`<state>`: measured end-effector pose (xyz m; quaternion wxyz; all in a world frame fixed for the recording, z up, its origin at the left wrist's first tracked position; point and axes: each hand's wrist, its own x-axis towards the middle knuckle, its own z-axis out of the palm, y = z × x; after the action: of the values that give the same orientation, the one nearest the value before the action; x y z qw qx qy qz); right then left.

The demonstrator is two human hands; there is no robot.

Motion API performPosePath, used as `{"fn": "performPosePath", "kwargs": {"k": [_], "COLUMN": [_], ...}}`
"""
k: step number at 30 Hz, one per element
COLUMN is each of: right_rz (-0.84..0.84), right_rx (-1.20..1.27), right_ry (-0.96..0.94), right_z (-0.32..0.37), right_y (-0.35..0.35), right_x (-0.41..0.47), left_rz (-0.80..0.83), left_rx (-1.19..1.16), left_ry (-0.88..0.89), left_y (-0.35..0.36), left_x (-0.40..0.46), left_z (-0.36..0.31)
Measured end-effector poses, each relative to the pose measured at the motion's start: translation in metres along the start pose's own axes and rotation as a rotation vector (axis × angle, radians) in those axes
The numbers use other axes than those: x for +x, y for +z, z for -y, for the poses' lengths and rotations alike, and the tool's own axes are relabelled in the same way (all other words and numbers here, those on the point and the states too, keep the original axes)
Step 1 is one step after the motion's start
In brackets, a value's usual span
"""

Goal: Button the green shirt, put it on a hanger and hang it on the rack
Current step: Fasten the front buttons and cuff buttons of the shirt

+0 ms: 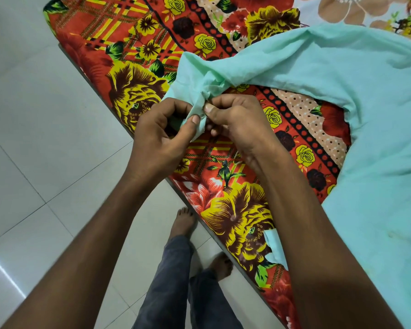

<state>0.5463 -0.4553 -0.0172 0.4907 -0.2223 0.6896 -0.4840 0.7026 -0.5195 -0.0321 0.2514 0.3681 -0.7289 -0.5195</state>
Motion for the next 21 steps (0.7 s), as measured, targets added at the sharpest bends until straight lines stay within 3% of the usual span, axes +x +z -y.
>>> {"fn": "performPosePath", "kwargs": {"k": [10, 17, 21], "right_rz": [0.03, -0.183, -0.181], "right_rx": [-0.017, -0.009, -0.122], "right_ry": [0.029, -0.189, -0.311], "right_z": [0.008, -0.005, -0.009], "right_y": [-0.008, 0.004, 0.009], "right_x": [0.004, -0.003, -0.012], "left_rz": [-0.145, -0.15, -0.187], "left_rx": [0.014, -0.106, -0.165], "left_ry": [0.0, -0.044, -0.079], "left_y": [0.005, 0.006, 0.003], "left_x": [0.003, 0.008, 0.01], "left_z": [0.004, -0.002, -0.002]}}
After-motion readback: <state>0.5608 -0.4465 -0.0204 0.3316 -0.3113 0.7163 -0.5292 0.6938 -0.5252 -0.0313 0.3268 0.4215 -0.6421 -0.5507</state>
